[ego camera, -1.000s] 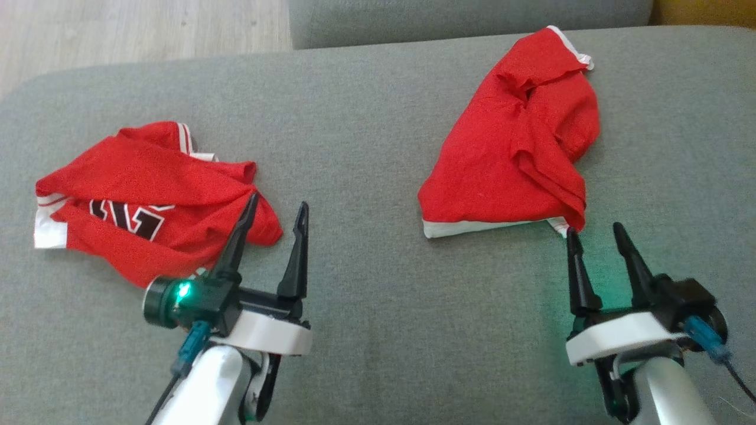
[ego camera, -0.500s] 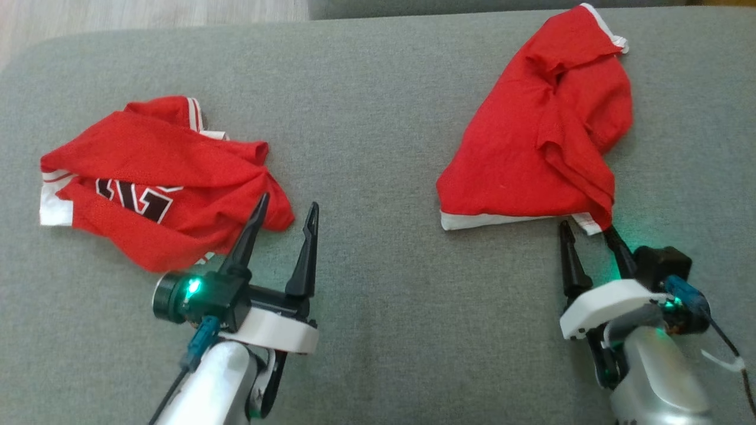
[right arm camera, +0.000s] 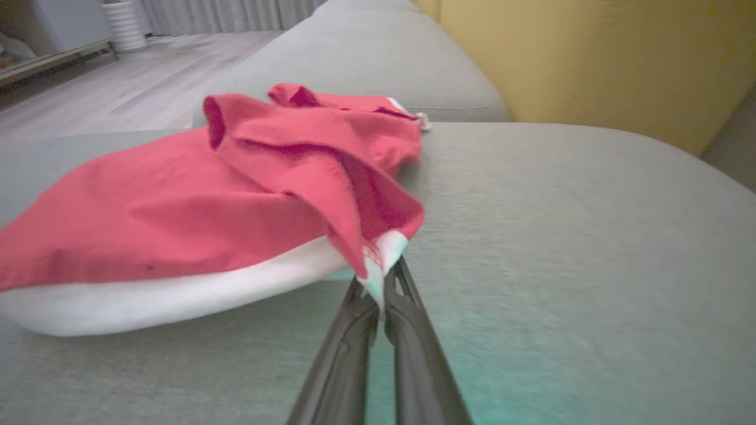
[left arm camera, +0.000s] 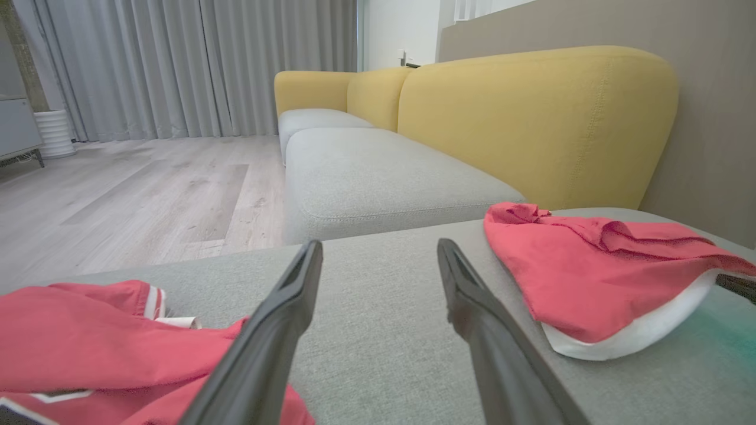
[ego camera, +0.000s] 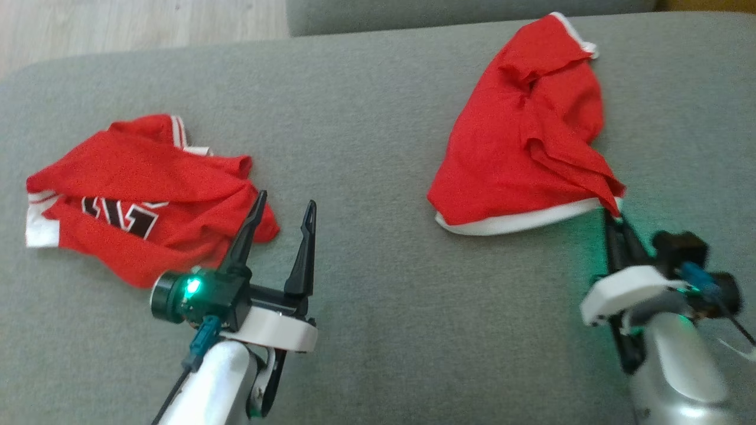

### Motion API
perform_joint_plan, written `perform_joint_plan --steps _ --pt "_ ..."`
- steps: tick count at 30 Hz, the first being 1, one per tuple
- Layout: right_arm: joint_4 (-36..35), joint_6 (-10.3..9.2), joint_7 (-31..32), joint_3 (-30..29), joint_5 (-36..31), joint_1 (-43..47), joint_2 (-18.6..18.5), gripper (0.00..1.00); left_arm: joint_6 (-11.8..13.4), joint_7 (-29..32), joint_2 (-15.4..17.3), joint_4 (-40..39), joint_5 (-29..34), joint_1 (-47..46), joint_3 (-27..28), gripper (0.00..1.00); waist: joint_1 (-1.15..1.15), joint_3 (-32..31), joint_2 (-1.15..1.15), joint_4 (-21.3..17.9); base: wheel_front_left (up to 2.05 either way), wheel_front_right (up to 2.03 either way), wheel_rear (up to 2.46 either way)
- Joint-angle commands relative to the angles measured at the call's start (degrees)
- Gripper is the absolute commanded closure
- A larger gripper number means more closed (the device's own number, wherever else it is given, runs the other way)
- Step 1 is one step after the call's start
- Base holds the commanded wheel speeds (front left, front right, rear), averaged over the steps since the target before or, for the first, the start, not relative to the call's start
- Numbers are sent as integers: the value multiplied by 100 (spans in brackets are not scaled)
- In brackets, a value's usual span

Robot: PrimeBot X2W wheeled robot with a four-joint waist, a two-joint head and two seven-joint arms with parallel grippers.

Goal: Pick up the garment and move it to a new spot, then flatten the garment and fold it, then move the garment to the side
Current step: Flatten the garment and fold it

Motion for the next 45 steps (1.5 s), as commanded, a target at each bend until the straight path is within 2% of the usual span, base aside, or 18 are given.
perform_joint_plan --steps 1,4,10,14,20,26,31,36,41,43,45 --pt "-418 -4 -60 -166 -180 163 -23 100 10 -53 -5 -172 36 -46 240 0 0 -161 0 -158 0 0 0" --pt "-727 -4 41 -477 -332 310 -23 100 4 -53 -33 -180 44 13 266 0 0 -224 0 -233 0 0 0" --pt "-1814 -4 588 -1436 -682 648 -23 100 -44 -53 -112 -193 95 91 314 0 0 -281 0 -359 0 0 0" --pt "-2297 -4 952 -1944 -775 715 -23 100 -87 -53 -139 -165 133 113 354 0 0 -269 0 -399 0 0 0" --pt "-2547 -4 1147 -2014 -662 692 -23 100 -171 -53 -175 -96 194 89 380 0 0 -274 0 -363 0 0 0" --pt "-2839 -4 1118 -1418 -188 651 -23 100 -210 -53 -213 -57 218 173 447 0 0 -398 0 -342 0 0 0" --pt "-3340 -4 1421 -470 106 384 -23 100 -230 -53 -245 -27 223 288 507 0 0 -585 0 -351 0 0 0" --pt "-3626 -4 2057 796 371 -401 -23 100 -260 -53 -285 -4 241 356 544 0 0 -760 0 -296 0 0 0" --pt "-3166 -4 2435 1795 1347 -1516 -23 100 -298 -53 -362 45 242 437 510 0 0 -955 0 -75 0 0 0" --pt "-2863 -4 2371 1908 2163 -1960 -23 100 -305 -53 -402 77 223 475 476 0 0 -1059 0 75 0 0 0" --pt "-2504 -4 2187 1862 2646 -2484 -23 100 -288 -53 -431 91 207 511 457 0 0 -1113 0 190 0 0 0"
